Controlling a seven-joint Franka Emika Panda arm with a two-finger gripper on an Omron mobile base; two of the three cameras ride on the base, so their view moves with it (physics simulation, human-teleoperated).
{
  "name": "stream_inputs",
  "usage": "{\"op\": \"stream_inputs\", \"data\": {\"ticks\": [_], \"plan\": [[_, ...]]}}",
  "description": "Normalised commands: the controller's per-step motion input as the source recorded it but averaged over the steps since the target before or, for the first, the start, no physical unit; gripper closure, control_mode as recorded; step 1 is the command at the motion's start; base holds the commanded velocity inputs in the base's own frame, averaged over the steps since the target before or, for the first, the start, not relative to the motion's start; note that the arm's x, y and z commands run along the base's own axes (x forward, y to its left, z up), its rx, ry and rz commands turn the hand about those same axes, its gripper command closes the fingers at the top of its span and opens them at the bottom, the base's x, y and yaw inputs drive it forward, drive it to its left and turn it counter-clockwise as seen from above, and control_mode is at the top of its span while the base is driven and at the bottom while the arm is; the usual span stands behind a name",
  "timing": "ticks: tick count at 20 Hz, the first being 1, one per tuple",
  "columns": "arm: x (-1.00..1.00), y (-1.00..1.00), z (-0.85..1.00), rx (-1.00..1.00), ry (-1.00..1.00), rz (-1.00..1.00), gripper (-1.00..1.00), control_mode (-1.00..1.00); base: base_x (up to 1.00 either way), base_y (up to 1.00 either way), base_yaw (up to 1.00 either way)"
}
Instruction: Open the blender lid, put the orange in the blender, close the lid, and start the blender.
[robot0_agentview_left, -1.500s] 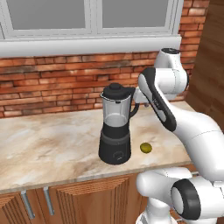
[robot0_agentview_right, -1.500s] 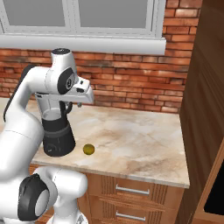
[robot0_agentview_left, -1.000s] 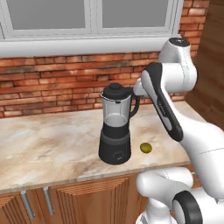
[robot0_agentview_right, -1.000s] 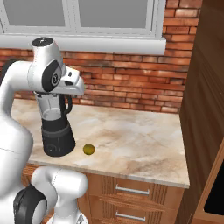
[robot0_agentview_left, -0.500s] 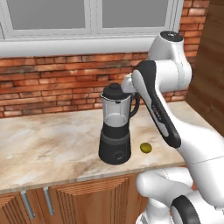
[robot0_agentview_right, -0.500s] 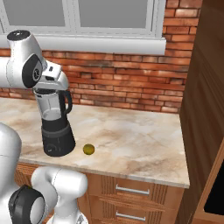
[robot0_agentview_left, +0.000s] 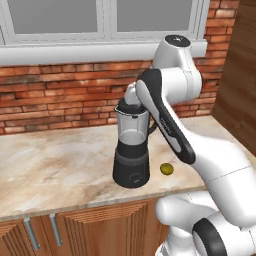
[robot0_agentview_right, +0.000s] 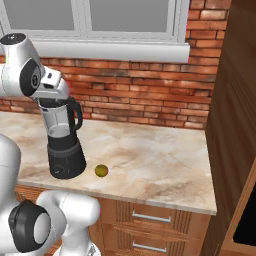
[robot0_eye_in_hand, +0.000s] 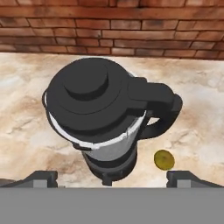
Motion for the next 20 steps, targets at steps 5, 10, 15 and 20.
{"op": "stream_inputs", "data": {"ticks": [5, 10, 15, 20], "plan": [[0.38, 0.27, 0.26, -0.04, 0.06, 0.0, -1.0, -1.0, 0.0, 0.0, 0.0], [0.34, 0.11, 0.02, -0.03, 0.01, 0.01, -1.0, -1.0, 0.0, 0.0, 0.0], [0.28, 0.08, -0.04, -0.03, 0.05, 0.02, -1.0, -1.0, 0.0, 0.0, 0.0], [0.12, 0.0, -0.14, -0.01, 0.03, 0.04, -1.0, -1.0, 0.0, 0.0, 0.0]]}}
